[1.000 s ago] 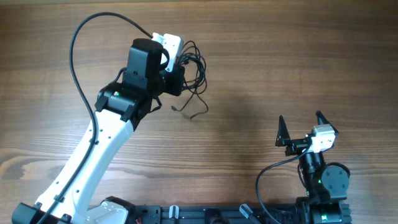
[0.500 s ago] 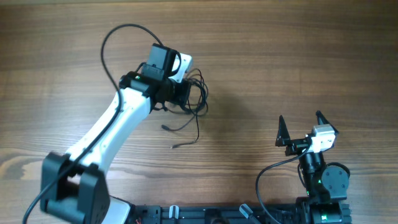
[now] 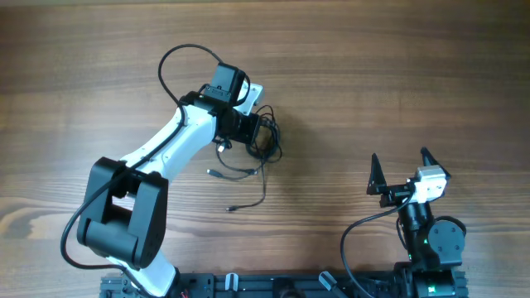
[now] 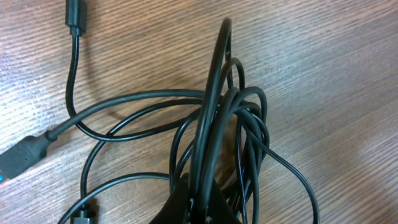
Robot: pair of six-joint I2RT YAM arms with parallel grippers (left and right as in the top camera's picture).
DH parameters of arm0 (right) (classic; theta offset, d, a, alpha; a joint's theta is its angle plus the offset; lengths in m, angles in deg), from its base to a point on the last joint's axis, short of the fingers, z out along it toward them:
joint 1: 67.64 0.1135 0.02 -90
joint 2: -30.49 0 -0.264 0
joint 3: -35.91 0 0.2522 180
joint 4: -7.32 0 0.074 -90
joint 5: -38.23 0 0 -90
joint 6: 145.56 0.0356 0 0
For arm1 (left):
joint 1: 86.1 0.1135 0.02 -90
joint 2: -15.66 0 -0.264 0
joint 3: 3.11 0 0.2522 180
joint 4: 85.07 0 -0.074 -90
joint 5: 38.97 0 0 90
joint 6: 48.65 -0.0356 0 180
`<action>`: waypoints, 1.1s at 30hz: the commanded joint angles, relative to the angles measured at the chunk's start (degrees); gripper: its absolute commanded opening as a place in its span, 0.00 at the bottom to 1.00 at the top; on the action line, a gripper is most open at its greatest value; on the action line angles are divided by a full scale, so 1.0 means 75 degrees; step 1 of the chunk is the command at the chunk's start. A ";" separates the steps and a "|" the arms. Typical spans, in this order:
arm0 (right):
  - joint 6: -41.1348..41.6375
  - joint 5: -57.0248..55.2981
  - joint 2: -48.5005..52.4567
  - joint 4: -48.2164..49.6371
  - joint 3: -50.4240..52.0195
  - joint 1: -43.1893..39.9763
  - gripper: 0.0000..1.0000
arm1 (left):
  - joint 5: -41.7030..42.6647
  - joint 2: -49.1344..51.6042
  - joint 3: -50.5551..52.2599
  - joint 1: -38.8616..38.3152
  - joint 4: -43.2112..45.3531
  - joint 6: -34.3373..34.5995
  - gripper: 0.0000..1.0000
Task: Untangle cables
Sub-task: 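Lift the cable bundle upward with the left gripper, then move the right gripper toward the cables hanging from the left gripper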
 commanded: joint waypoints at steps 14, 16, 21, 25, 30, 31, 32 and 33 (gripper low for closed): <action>-0.0038 -0.0099 -0.0125 0.0015 0.0009 -0.0023 1.00 | 0.0207 0.0076 -0.0020 -0.0006 0.0125 -0.0146 0.04; -0.0035 -0.0099 -0.0125 0.0012 0.0009 -0.0023 0.99 | 0.0207 0.0076 -0.0020 -0.0006 0.0105 -0.0146 0.04; -0.0038 -0.0099 -0.0125 0.0015 0.0009 -0.0026 1.00 | 0.0213 0.0076 -0.0020 -0.0006 0.0117 -0.0146 0.04; -0.0041 -0.0099 -0.0125 0.0015 0.0009 -0.0023 1.00 | 0.0265 0.0076 -0.0020 -0.0006 0.0303 -0.0149 0.04; -0.0041 -0.0099 -0.0125 0.0015 0.0009 -0.0023 1.00 | 0.0391 0.0061 -0.0020 0.0111 0.0574 -0.0154 0.04; -0.0041 -0.0099 -0.0125 0.0015 0.0009 -0.0023 1.00 | 0.0533 0.0064 -0.0020 0.0166 0.0597 -0.0195 0.04; -0.0041 -0.0099 -0.0125 0.0015 0.0009 -0.0023 1.00 | 0.0787 0.0064 -0.0020 0.0236 0.0615 -0.0326 0.04; -0.0041 -0.0099 -0.0125 0.0015 0.0009 -0.0023 1.00 | 0.1227 0.0064 -0.0020 0.0344 0.0627 -0.0595 0.04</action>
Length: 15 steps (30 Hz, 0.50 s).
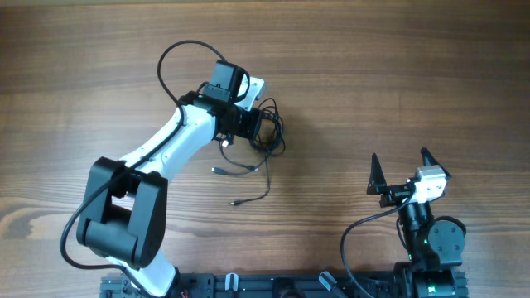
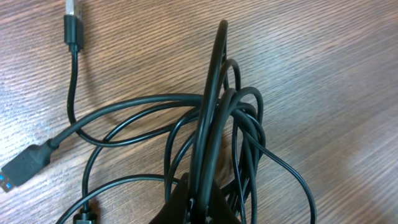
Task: Untangle cables
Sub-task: 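Move the right gripper toward the cables hanging from the left gripper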
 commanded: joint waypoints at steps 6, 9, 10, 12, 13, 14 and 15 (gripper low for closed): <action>-0.0090 -0.0146 -0.0125 0.0038 0.0009 -0.0023 1.00 | 0.3060 0.0061 -0.0020 0.1393 -0.0105 -0.0991 0.04; -0.0490 -0.0259 -0.0125 0.0119 0.0009 -0.0023 1.00 | 0.5042 0.0061 -0.0020 0.2116 -0.0629 -0.2127 0.04; -0.0181 0.0204 -0.0125 0.0041 0.0009 -0.0023 1.00 | 0.5744 0.0061 -0.0020 0.2358 -0.0831 -0.2579 0.04; 0.0697 0.0933 -0.0111 0.0117 0.0009 -0.0023 1.00 | 0.6709 0.0061 -0.0020 0.2710 -0.1134 -0.3241 0.04; 0.1326 0.1306 -0.0111 0.0146 0.0009 -0.0023 1.00 | 0.7245 0.0061 -0.0020 0.2868 -0.1288 -0.3611 0.04; 0.2063 0.1577 -0.0102 0.0152 0.0009 -0.0023 0.99 | 0.7536 0.0061 -0.0020 0.2929 -0.1408 -0.3902 0.04; 0.3255 0.1693 -0.0061 0.0160 0.0009 -0.0023 1.00 | 0.7819 0.0061 -0.0020 0.2973 -0.1626 -0.4371 0.04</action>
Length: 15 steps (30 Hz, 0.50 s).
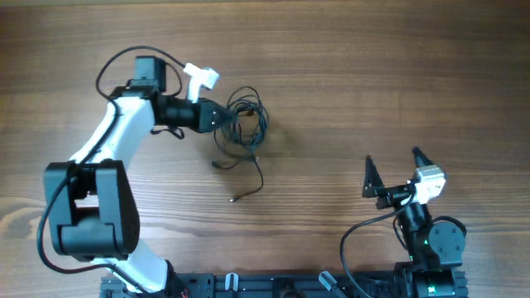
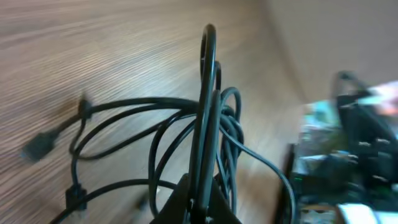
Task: Untangle cables
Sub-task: 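Move the right gripper toward the cables hanging from the left gripper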
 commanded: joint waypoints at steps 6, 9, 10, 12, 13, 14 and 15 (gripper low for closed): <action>0.2926 0.3142 0.0157 0.0382 -0.0032 -0.0023 1.00 | 0.2119 0.0061 -0.0020 0.0114 -0.1160 -0.3410 0.04; 0.2696 0.3739 0.0402 0.0323 -0.0428 -0.0023 1.00 | 0.2095 0.0061 -0.0020 0.0114 -0.1364 -0.4202 0.04; 0.2696 0.3891 0.0600 0.0323 -0.0670 -0.0023 1.00 | 0.2110 0.0061 -0.0020 0.0114 -0.1326 -0.4403 0.04; 0.2704 0.4135 0.1271 0.0326 -0.1288 -0.0023 1.00 | 0.2200 0.0061 -0.0020 0.0114 -0.1125 -0.4543 0.04; 0.2704 0.4255 0.1597 0.0323 -0.1542 -0.0023 1.00 | 0.2200 0.0061 -0.0020 0.0114 -0.1134 -0.4543 0.04; 0.2704 0.4447 0.2008 0.0323 -0.1833 -0.0023 1.00 | 0.2189 0.0061 -0.0020 0.0114 -0.1137 -0.4538 0.04; 0.2716 0.4791 0.2620 0.0321 -0.2238 -0.0023 1.00 | 0.2189 0.0061 -0.0020 0.0114 -0.1163 -0.4523 0.04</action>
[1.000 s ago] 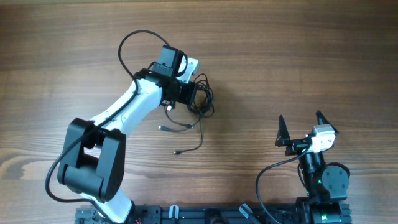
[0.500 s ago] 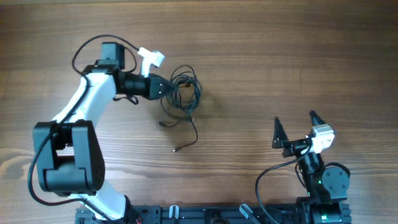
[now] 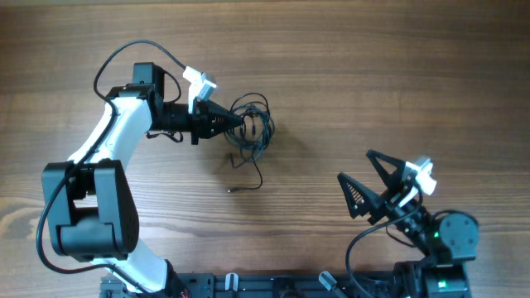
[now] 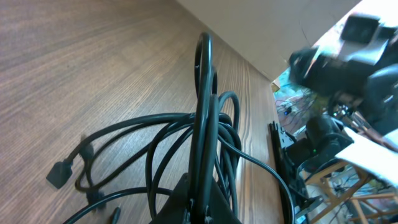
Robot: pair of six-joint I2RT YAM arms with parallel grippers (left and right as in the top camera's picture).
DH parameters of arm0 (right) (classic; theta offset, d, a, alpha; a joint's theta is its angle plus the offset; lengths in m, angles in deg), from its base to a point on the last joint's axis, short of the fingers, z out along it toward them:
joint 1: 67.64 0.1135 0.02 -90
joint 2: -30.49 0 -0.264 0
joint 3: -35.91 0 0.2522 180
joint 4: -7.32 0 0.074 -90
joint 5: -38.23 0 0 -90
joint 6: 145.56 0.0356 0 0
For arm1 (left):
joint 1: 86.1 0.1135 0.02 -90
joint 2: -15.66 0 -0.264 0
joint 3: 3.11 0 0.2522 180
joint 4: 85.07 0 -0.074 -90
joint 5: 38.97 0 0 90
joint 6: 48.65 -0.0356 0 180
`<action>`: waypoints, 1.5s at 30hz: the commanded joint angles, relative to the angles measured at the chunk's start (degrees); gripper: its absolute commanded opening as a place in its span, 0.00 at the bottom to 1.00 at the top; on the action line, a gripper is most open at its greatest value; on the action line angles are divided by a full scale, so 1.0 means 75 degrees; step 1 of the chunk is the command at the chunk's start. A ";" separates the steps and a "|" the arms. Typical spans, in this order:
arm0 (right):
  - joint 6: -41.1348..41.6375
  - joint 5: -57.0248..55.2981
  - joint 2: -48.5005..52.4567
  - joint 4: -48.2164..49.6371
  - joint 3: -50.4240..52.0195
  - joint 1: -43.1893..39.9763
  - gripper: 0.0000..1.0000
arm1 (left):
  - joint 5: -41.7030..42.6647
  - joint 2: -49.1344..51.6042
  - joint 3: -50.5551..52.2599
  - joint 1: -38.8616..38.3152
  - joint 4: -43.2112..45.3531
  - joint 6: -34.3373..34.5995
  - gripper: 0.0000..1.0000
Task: Untangle cables
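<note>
A tangled bundle of thin black cables (image 3: 255,128) hangs at the upper middle of the wooden table. My left gripper (image 3: 240,125) reaches in from the left and is shut on it. In the left wrist view the loops (image 4: 186,143) stand up from the closed left gripper (image 4: 200,202), with a dark plug (image 4: 58,175) on the wood to the left. One loose cable end (image 3: 232,189) trails down toward the front. My right gripper (image 3: 367,180) is open at the lower right, tilted leftward, well apart from the cables.
The wooden table (image 3: 373,74) fills the overhead view. A black mounting rail (image 3: 273,285) runs along the front edge. The left wrist view shows the table's far edge and the right arm's body (image 4: 348,43) beyond it.
My left gripper and the bundle have shifted slightly right, and the trailing end has drawn up a little. The right gripper, upright before, now leans out to the left, still open.
At first my left gripper was shut on the bundle with the arm reaching straight up to it, then a little farther back. Half a second ago the arm stood out to the left, holding the bundle from that side. Now it holds it slightly rightward, and the right arm has tilted.
</note>
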 commanded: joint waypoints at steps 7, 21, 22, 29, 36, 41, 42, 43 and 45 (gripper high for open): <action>0.0924 0.2445 0.4817 -0.0117 -0.2393 0.0321 1.00 | 0.0341 0.0058 -0.0020 0.0003 0.0070 -0.0423 0.04; 0.4744 0.1510 0.8376 0.3188 -0.2393 0.2760 0.22 | 0.0230 0.0058 -0.0020 0.0006 0.0265 -0.0420 0.04; 0.5129 0.1303 0.8530 0.3188 -0.2393 0.2935 0.20 | 0.0233 0.0058 -0.0020 0.0006 0.0294 -0.0417 0.04; 0.6295 0.1113 0.8784 0.4089 -0.2393 0.3515 0.25 | 0.0236 0.0058 -0.0020 0.0003 0.0361 -0.0329 0.04; 0.6417 0.0309 0.8784 0.4494 -0.2393 0.3920 0.40 | 0.0233 0.0058 -0.0020 0.0003 0.0449 -0.0160 0.04; 0.6420 0.0055 0.8784 0.4473 -0.2393 0.4028 0.41 | 0.0233 0.0058 -0.0020 0.0003 0.0449 -0.0160 0.04; 0.6420 0.0052 0.8784 0.4470 -0.2393 0.4054 0.41 | 0.0233 0.0058 -0.0020 0.0003 0.0449 -0.0160 0.04; 0.6423 0.0041 0.8784 0.4473 -0.2393 0.4083 0.41 | 0.0233 0.0058 -0.0020 0.0003 0.0449 -0.0160 0.04; 0.6423 -0.0134 0.8784 0.4470 -0.2393 0.4173 0.41 | 0.0233 0.0058 -0.0020 0.0003 0.0449 -0.0160 0.04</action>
